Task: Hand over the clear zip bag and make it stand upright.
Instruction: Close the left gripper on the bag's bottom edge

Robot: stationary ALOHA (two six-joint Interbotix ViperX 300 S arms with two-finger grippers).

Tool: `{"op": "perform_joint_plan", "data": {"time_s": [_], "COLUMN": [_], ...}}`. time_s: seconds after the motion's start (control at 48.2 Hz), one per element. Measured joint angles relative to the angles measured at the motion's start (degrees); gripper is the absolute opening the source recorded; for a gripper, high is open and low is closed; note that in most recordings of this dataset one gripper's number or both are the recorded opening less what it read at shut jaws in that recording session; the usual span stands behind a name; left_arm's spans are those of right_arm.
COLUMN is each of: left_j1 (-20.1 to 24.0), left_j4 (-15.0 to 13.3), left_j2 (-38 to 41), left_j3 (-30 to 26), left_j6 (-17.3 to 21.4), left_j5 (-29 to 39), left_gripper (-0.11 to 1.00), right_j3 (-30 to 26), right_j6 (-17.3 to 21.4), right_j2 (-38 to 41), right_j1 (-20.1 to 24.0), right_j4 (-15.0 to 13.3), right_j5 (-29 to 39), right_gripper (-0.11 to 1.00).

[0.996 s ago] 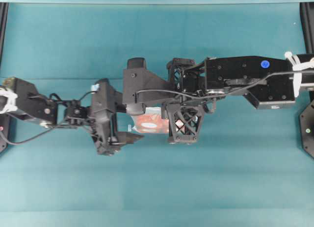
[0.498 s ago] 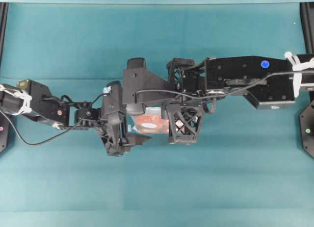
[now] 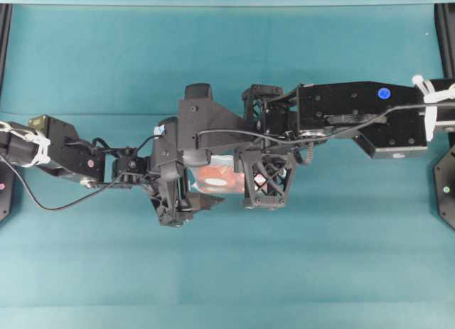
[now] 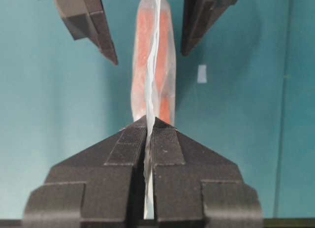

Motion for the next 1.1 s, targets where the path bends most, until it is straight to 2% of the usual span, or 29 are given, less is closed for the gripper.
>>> {"op": "perform_joint_plan", "data": {"time_s": [0.124,0.228,0.311,0.477,1.099], "left_j1": [0.09,0.18,0.35,0.53,0.35], "left_j4": [-0.09,0.0,0.0,0.0,0.0], "left_j2": [0.09,0.35,0.44,0.88,2.02], "left_j3": [-0.44,-0.79,-1.05,-1.32,-1.49], "left_j6": [0.0,-0.09,0.0,0.97,5.19], "left_j5": [0.0,0.0,0.18,0.44,0.35], "left_gripper": [0.88,0.78,0.63,0.24,0.23], "right_j3": [0.0,0.18,0.35,0.7,0.97], "right_j6": [0.0,0.0,0.0,0.09,0.18], "right_j2": [0.09,0.09,0.09,0.0,0.0], "right_j1": [0.09,0.09,0.09,0.18,0.18], "right_j4": [0.0,0.09,0.0,0.09,0.0], "right_j5": [0.09,0.0,0.09,-0.18,-1.41], "right_gripper": [0.03,0.03,0.03,0.03,0.03]}}
